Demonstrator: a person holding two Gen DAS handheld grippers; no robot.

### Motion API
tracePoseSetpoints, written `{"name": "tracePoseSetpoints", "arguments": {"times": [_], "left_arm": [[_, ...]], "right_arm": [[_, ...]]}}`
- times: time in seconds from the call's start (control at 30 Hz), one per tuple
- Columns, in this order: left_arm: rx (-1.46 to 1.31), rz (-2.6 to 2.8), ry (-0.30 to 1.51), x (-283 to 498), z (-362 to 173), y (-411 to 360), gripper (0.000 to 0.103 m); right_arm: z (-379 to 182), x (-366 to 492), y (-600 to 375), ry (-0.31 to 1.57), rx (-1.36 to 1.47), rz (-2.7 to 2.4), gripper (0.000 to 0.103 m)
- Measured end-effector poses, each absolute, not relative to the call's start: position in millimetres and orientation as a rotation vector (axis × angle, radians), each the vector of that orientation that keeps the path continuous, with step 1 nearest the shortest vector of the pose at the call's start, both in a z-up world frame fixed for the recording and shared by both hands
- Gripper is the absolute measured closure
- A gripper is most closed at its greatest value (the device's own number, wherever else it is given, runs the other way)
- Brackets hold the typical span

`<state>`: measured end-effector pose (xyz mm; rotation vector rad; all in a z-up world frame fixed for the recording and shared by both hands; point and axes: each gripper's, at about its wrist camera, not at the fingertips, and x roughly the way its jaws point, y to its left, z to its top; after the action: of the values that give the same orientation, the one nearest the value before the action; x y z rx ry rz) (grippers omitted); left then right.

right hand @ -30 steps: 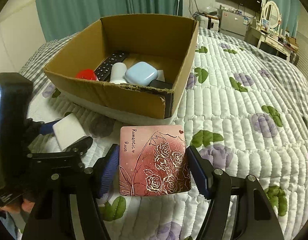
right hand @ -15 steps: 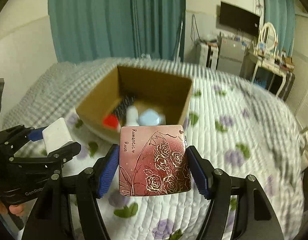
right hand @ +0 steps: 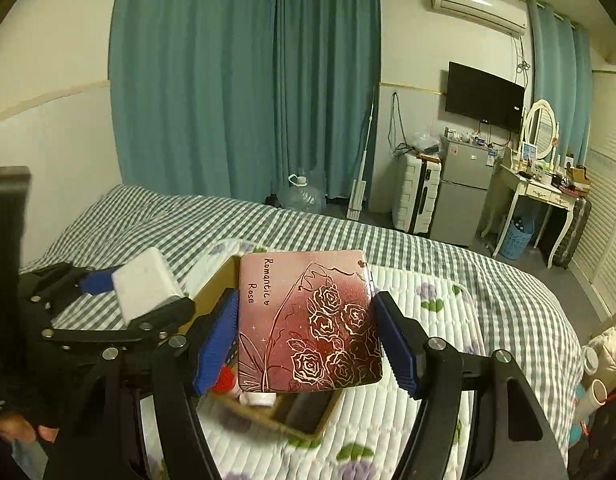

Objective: Organize rigid objects
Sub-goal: 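Drop the charger into the box with the left tool while the right tool drops the rose card in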

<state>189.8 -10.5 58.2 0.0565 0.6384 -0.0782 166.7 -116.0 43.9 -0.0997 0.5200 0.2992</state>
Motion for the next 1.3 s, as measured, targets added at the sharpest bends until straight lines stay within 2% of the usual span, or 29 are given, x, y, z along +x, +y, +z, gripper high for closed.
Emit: {"name": "tracePoseSetpoints", "arguments": {"times": [0.33, 0.6, 1.03, 1.3], "left_arm": [[0.106, -0.06, 0.772, 256, -20, -22, 0.036], [0.107, -0.066, 0.819, 268, -60, -27, 0.034], [0.097, -0.023, 0.693, 238, -9, -6, 0.032], [0.094, 0.009, 0.685, 236, -11, 11, 0.032]], "right_arm": [[-7, 227, -119, 0.601, -0.085, 0.296, 0.036], [-45, 242, -132, 0.67, -0.06, 0.308, 0.036], [-23, 247, -132, 0.635, -0.037, 0.285, 0.036], [-72, 287, -103, 0.725, -0.05, 0.295, 0.035]]}}
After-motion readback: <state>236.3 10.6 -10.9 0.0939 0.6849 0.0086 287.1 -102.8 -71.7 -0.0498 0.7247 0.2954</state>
